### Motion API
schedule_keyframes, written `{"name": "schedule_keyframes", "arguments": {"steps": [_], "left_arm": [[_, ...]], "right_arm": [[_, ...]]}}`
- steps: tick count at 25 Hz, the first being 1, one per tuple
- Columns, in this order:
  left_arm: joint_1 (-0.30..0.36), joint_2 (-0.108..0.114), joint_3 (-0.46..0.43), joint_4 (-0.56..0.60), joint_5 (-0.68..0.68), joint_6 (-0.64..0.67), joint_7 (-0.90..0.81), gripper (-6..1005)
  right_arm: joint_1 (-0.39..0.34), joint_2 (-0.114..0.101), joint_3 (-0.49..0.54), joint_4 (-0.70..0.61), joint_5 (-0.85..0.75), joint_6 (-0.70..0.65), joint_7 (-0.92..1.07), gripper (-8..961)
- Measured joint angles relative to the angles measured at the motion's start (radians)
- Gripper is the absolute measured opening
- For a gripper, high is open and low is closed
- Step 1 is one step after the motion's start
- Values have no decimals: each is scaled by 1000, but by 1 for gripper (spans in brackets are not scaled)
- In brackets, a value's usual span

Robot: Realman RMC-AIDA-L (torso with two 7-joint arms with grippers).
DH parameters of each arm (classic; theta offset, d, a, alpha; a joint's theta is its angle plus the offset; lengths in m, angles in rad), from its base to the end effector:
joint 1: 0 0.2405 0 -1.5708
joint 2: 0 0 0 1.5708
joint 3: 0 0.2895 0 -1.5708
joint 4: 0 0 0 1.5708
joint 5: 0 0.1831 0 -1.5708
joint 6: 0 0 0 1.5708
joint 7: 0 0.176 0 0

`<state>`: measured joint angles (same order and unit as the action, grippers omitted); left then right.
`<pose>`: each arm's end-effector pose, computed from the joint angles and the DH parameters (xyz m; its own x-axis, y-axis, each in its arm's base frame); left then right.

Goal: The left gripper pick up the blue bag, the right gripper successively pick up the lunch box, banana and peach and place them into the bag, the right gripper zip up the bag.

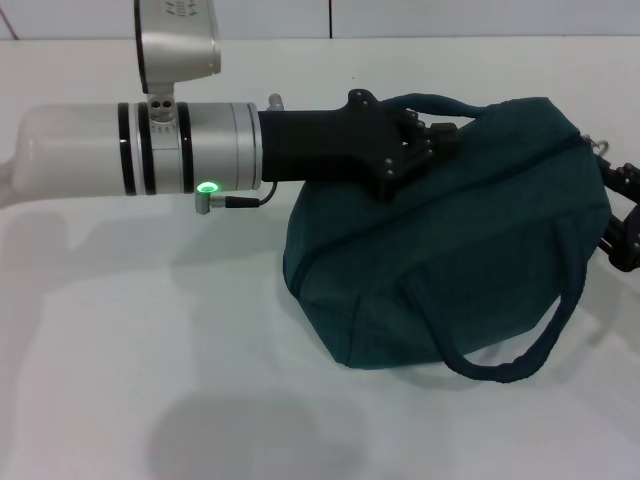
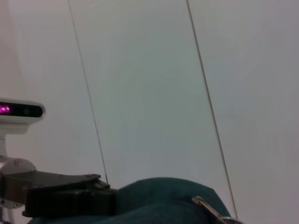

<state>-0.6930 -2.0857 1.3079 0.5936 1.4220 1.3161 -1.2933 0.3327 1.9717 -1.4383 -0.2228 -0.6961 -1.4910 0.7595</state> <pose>-0.1442 0.3626 -0.0960 0.8039 0.1214 0.5822 0.2067 -0.9749 -0.0821 0.2993 0.3025 -0.0173 0.5925 -0.0561 -0.8036 -0.5879 -0.7121 -0.3838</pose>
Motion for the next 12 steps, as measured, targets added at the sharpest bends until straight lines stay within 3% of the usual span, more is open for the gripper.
{"name": "schedule_keyframes", "arguments": {"steps": [12], "left_arm": [[1, -1, -1, 0, 0, 0, 0, 67]], "right_arm": [[-49, -1, 13, -53, 7, -12, -8, 422]]}}
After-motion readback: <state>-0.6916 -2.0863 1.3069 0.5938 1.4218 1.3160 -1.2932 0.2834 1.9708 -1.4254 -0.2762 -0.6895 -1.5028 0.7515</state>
